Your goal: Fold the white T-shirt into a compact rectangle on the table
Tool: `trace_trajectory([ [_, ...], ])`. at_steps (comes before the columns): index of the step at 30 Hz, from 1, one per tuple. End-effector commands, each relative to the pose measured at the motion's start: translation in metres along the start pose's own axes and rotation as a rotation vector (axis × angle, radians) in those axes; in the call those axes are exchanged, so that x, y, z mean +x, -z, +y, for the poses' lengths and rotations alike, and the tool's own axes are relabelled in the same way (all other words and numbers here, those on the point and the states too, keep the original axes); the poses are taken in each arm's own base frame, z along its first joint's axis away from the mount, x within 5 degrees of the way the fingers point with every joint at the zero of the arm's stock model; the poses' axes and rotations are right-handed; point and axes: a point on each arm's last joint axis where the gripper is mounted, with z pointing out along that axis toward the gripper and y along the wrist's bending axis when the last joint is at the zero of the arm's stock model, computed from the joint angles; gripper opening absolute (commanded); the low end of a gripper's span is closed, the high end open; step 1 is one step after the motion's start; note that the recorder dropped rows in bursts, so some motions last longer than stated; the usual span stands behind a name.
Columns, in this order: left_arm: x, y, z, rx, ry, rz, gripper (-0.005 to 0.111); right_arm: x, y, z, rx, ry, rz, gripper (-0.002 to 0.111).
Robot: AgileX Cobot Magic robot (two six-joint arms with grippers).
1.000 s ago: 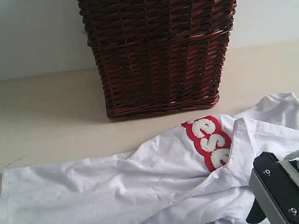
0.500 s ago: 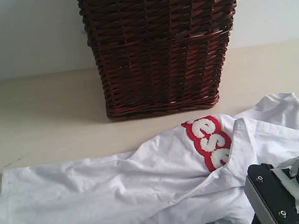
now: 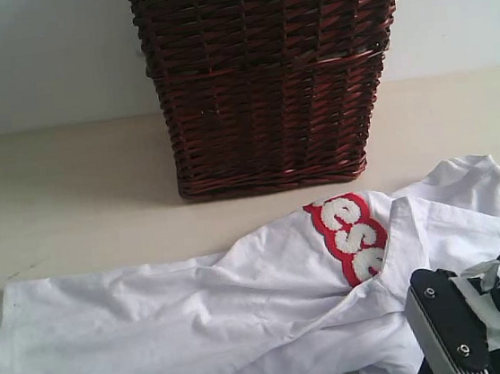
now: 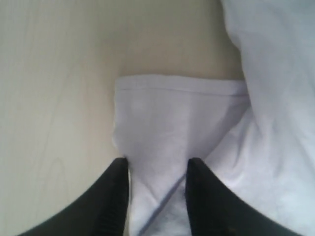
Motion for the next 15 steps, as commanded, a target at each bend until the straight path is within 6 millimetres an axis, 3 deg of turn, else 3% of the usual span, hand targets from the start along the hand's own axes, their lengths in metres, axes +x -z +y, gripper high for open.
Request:
trace_trajectory([
  [1, 0.0, 0.0, 0.0, 0.0, 0.004, -0.004, 0.0, -0.003, 0.001, 0.004, -0.027, 0.018, -0.017, 0.016],
  [5, 0.0, 0.0, 0.0, 0.0, 0.004, -0.004, 0.0, -0.005, 0.004, 0.006, -0.04, 0.026, -0.036, 0.0],
  [15, 0.0, 0.0, 0.0, 0.0, 0.004, -0.004, 0.0, -0.019, 0.021, 0.016, -0.033, 0.075, -0.108, 0.0],
])
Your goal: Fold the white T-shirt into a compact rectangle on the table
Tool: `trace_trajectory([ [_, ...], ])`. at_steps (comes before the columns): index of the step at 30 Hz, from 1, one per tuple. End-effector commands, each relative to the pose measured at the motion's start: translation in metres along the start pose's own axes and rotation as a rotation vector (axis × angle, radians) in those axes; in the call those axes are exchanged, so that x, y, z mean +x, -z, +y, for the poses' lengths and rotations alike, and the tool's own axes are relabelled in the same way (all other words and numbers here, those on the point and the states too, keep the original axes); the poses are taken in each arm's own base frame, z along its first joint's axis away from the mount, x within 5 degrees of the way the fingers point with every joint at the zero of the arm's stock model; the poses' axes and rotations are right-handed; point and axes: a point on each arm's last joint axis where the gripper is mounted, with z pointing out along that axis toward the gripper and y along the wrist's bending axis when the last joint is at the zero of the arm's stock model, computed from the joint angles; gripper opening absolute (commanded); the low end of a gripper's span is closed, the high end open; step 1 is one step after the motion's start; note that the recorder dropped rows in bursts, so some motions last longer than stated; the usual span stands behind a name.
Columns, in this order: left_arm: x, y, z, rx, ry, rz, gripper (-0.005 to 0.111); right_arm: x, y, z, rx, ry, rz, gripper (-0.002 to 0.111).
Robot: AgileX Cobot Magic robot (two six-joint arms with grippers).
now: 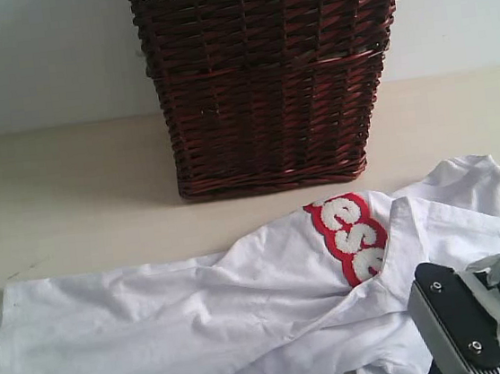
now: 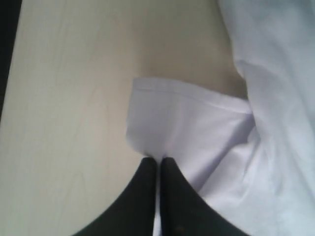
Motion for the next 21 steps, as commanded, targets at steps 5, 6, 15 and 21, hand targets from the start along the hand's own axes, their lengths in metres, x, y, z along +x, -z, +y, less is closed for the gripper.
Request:
trace_trajectory([
  [5, 0.0, 0.0, 0.0, 0.0, 0.004, -0.004, 0.0, -0.025, 0.025, 0.024, -0.073, 0.098, -0.142, 0.0],
  [6, 0.0, 0.0, 0.0, 0.0, 0.004, -0.004, 0.0, -0.026, 0.028, 0.025, -0.063, 0.105, -0.144, 0.0],
  [15, 0.0, 0.0, 0.0, 0.0, 0.004, -0.004, 0.0, -0.015, 0.033, 0.0, 0.246, -0.118, -0.009, 0.0],
  [21, 0.0, 0.0, 0.0, 0.0, 0.004, -0.004, 0.0, -0.007, 0.039, -0.016, 0.436, -0.146, 0.054, 0.0],
])
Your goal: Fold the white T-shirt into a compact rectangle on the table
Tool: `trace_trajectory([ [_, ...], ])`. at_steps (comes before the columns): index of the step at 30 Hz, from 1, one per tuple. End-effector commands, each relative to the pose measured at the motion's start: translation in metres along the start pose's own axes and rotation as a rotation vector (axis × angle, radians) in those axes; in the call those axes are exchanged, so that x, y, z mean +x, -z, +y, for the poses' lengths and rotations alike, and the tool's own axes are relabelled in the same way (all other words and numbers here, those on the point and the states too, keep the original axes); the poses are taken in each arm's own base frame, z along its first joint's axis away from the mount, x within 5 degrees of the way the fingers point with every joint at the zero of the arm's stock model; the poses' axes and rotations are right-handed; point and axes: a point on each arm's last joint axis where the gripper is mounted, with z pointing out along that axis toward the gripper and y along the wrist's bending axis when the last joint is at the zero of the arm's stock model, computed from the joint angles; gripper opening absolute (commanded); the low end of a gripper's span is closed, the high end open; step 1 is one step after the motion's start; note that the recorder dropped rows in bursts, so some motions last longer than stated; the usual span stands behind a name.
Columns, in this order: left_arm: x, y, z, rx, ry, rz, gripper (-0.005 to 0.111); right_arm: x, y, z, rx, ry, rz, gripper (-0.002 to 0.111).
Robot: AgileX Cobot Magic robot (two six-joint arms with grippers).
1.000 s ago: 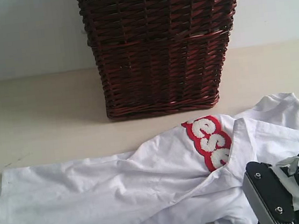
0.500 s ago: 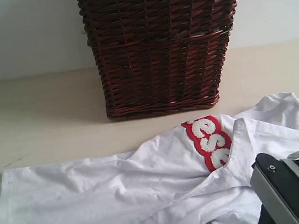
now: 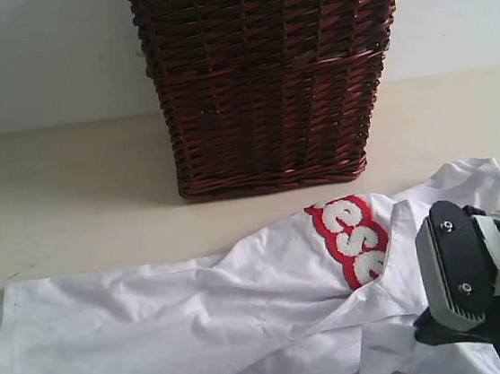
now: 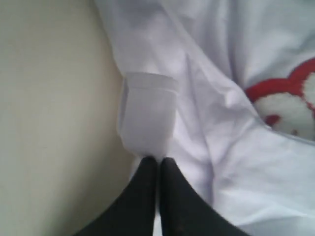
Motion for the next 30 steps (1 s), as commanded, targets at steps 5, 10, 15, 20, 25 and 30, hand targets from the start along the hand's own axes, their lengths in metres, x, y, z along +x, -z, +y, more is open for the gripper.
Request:
trace_trajectory([
  [5, 0.0, 0.0, 0.0, 0.0, 0.004, -0.004, 0.0, 0.005, 0.007, -0.031, 0.355, -0.17, 0.039, 0.013],
  [10, 0.0, 0.0, 0.0, 0.0, 0.004, -0.004, 0.0, 0.004, 0.007, -0.03, 0.338, -0.209, 0.016, 0.049],
  [15, 0.0, 0.0, 0.0, 0.0, 0.004, -0.004, 0.0, -0.008, 0.01, -0.012, 0.162, -0.24, -0.074, 0.054],
  [20, 0.0, 0.0, 0.0, 0.0, 0.004, -0.004, 0.0, 0.001, -0.004, -0.015, 0.138, -0.225, -0.02, 0.054],
  [25, 0.0, 0.0, 0.0, 0.0, 0.004, -0.004, 0.0, 0.011, -0.021, -0.02, 0.115, -0.229, 0.035, 0.054],
  [30, 0.0, 0.0, 0.0, 0.0, 0.004, -0.004, 0.0, 0.016, -0.027, -0.023, 0.131, -0.217, 0.073, 0.046],
])
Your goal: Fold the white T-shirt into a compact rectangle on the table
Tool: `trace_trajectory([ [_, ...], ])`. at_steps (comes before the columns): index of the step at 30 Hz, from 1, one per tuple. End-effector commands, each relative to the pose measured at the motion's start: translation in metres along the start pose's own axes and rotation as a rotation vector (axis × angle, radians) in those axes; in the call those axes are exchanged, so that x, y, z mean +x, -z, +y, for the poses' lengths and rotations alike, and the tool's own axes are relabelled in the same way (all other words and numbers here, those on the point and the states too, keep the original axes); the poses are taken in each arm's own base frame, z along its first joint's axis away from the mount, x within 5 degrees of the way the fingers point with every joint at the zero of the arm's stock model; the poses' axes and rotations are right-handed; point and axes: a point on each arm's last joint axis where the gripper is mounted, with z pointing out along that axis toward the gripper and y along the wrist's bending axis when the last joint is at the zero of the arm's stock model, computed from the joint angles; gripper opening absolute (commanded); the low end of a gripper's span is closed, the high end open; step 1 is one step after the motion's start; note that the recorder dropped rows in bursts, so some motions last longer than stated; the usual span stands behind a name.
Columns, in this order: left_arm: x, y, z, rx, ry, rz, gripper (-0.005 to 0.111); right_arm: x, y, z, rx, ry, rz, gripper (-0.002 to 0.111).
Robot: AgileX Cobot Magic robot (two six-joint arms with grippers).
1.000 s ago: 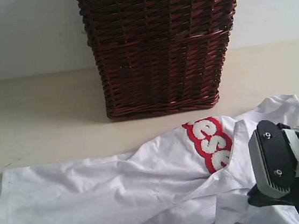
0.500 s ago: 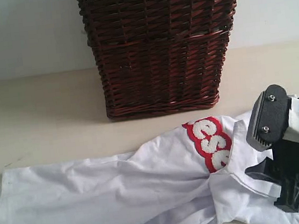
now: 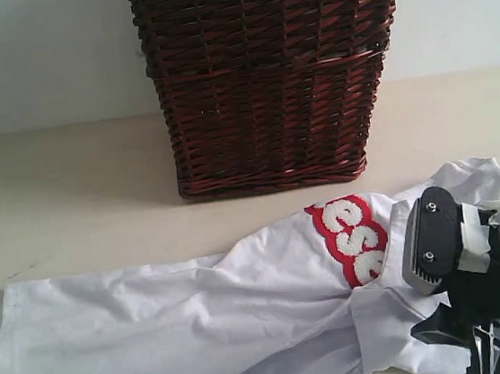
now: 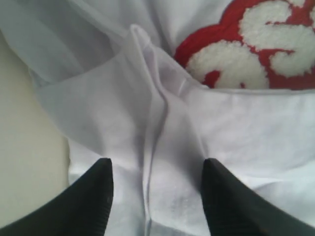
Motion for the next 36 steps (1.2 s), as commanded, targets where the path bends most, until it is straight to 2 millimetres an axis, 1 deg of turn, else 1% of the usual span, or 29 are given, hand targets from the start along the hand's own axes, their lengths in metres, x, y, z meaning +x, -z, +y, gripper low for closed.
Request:
trace_trajectory([
  [1, 0.0, 0.0, 0.0, 0.0, 0.001, -0.004, 0.0, 0.002, -0.003, -0.004, 0.028, 0.0, 0.018, 0.04],
  [7, 0.0, 0.0, 0.0, 0.0, 0.001, -0.004, 0.0, 0.003, -0.003, -0.007, 0.063, 0.001, 0.027, 0.0],
  [12, 0.0, 0.0, 0.0, 0.0, 0.001, -0.004, 0.0, 0.003, -0.002, -0.007, 0.068, -0.001, 0.027, 0.0],
  [15, 0.0, 0.0, 0.0, 0.0, 0.001, -0.004, 0.0, 0.0, 0.002, -0.008, 0.085, 0.006, 0.011, 0.0],
  [19, 0.0, 0.0, 0.0, 0.0, 0.001, -0.004, 0.0, -0.009, 0.018, -0.011, 0.152, 0.03, -0.041, 0.0],
  [24, 0.0, 0.0, 0.0, 0.0, 0.001, -0.004, 0.0, -0.021, 0.038, -0.022, 0.29, 0.032, -0.1, 0.0],
  [27, 0.0, 0.0, 0.0, 0.0, 0.001, -0.004, 0.0, -0.021, 0.04, -0.028, 0.343, 0.028, -0.088, 0.0],
  [31, 0.0, 0.0, 0.0, 0.0, 0.001, -0.004, 0.0, -0.019, 0.037, -0.033, 0.382, 0.019, -0.061, 0.0],
  [36, 0.0, 0.0, 0.0, 0.0, 0.001, -0.004, 0.0, -0.016, 0.04, -0.041, 0.474, 0.008, -0.034, 0.0],
])
